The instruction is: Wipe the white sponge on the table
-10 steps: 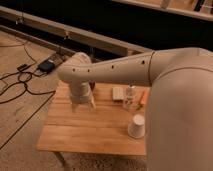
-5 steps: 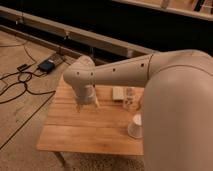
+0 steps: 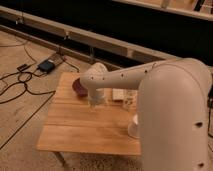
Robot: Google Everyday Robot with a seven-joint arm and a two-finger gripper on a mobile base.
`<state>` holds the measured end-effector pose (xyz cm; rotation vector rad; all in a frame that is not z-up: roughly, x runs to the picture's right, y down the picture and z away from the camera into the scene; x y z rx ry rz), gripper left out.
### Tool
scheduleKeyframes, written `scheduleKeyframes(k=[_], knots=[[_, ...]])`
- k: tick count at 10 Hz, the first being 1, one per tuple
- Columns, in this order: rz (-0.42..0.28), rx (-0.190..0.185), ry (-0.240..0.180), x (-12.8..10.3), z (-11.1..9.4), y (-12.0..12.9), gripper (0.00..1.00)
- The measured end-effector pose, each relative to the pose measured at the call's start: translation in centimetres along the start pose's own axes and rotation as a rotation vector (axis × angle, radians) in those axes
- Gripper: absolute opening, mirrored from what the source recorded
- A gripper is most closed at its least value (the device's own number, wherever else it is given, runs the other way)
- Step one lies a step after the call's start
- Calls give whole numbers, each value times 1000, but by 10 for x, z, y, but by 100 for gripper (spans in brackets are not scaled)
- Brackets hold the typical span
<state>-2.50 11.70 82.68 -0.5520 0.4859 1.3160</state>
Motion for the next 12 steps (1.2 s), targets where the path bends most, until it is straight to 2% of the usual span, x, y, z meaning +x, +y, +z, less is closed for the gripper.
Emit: scheduleKeyframes(k=[3,6,12], knots=[[-39,31,-27,-29,21,-29,65],[-86,45,-43,-51,34,-43,65],[-162,79,-20,-83,50,-82,65]])
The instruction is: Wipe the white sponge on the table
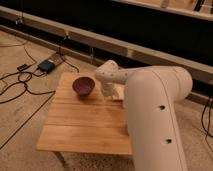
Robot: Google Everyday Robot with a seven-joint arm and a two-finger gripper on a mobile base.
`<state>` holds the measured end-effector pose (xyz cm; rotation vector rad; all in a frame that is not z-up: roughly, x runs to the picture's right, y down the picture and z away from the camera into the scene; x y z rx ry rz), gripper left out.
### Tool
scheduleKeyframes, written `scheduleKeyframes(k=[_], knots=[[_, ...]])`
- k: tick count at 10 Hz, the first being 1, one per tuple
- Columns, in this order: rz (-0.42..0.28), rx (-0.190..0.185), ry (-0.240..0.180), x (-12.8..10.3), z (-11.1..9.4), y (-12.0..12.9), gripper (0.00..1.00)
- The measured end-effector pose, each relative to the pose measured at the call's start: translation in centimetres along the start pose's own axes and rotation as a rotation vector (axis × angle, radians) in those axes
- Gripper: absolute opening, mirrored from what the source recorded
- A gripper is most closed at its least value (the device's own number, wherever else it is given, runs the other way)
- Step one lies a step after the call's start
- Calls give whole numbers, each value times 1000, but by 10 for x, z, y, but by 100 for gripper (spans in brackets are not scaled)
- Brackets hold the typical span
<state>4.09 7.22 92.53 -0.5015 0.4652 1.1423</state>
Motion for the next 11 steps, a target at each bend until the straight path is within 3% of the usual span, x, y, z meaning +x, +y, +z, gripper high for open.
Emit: scheduleKeyframes(k=[6,11], knots=[[-23,28,20,-16,19,-18,65],[-23,63,19,-23,14,-30,65]])
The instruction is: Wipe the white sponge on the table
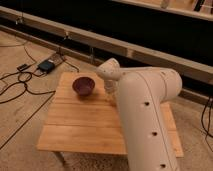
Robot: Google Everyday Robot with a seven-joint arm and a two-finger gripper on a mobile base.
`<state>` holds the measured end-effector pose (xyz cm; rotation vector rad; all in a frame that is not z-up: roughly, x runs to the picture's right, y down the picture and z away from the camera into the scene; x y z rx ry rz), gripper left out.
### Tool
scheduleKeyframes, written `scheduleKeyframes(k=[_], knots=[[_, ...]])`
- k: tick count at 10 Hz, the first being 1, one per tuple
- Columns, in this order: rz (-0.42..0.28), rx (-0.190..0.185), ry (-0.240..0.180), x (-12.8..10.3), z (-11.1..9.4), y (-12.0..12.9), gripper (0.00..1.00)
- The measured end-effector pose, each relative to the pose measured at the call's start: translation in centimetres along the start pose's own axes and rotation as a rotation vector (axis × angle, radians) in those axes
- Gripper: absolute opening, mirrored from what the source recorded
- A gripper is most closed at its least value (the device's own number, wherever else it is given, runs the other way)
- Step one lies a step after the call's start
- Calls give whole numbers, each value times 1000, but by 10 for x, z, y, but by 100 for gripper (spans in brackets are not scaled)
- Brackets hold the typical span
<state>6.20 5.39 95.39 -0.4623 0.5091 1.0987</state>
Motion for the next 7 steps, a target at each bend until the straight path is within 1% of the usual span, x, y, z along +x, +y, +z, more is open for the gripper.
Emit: scheduleKeyframes(k=[4,7], knots=[[-3,2,-2,-2,-6,2,65],[5,21,-9,-4,-11,-5,65]])
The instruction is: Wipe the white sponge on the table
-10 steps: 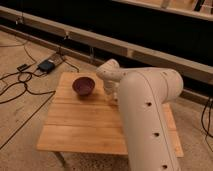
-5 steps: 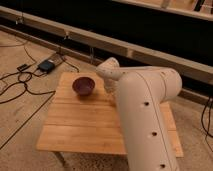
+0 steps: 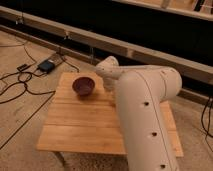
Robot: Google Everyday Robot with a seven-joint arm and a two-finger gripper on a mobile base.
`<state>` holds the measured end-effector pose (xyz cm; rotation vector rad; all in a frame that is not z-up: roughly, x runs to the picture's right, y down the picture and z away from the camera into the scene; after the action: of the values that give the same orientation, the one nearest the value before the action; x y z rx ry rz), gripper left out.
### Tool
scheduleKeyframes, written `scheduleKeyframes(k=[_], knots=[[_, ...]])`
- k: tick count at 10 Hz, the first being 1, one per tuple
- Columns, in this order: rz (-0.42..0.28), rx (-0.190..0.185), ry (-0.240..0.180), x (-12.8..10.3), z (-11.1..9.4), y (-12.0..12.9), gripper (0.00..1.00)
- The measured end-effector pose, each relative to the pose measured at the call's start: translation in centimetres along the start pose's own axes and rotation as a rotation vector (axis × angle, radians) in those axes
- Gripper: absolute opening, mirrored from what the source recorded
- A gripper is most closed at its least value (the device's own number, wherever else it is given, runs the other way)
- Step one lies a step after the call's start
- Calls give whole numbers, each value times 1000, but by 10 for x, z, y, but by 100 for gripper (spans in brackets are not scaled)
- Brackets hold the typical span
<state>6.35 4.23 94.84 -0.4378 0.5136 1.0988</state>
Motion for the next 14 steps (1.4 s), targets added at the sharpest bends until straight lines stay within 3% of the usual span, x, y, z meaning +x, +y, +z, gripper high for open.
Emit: scheduleKeyframes(k=[7,10,13,14], knots=[[8,5,12,0,27,-7,63],[5,1,18,1,33,-8,38],[19,-18,33,6,34,-4,5],[26,-19,37,7,33,-5,1]])
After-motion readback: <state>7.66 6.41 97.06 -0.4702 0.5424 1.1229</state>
